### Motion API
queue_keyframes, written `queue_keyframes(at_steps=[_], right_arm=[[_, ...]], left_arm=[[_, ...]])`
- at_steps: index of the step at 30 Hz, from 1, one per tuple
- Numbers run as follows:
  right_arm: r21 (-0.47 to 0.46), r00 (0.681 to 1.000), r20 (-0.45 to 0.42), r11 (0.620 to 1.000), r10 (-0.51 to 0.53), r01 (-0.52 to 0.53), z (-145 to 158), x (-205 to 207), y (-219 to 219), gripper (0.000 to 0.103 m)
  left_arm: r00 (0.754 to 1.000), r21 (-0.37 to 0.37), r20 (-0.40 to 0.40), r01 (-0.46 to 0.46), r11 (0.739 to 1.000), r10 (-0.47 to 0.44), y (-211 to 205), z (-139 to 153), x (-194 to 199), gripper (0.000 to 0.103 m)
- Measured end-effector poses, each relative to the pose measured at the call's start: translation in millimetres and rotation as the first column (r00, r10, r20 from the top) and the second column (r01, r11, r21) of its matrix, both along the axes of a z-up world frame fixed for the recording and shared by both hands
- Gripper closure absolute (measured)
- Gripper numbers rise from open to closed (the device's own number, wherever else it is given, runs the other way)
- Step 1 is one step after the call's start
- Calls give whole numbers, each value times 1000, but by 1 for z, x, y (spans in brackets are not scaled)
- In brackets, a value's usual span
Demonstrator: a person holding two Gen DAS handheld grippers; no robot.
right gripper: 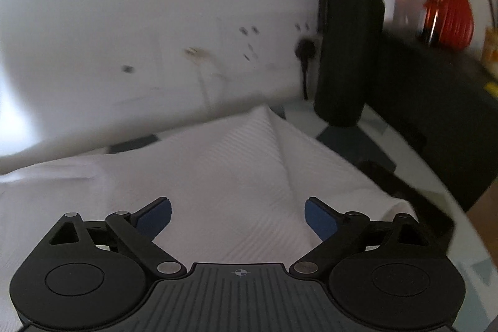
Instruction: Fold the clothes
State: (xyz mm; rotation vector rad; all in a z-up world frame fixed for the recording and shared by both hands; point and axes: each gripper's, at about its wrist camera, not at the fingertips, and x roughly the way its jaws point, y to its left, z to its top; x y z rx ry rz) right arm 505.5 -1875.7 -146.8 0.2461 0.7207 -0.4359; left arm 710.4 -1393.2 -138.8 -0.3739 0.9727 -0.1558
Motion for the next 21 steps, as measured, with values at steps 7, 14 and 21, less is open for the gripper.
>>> queue_keyframes(at_steps=[7, 14, 21], right_arm=[[41, 996, -6, 995, -87, 87, -21, 24, -34, 12], [-16, 997, -42, 998, -68, 67, -29, -12, -36, 8], [36, 995, -101, 999, 5, -2, -48, -14, -32, 38]], left_arm=[[986, -112, -109, -137, 984, 124, -28, -42, 61, 2], [988, -109, -75, -139, 984, 132, -42, -51, 66, 5], [989, -135, -56, -143, 980, 137, -39, -56, 58, 49]])
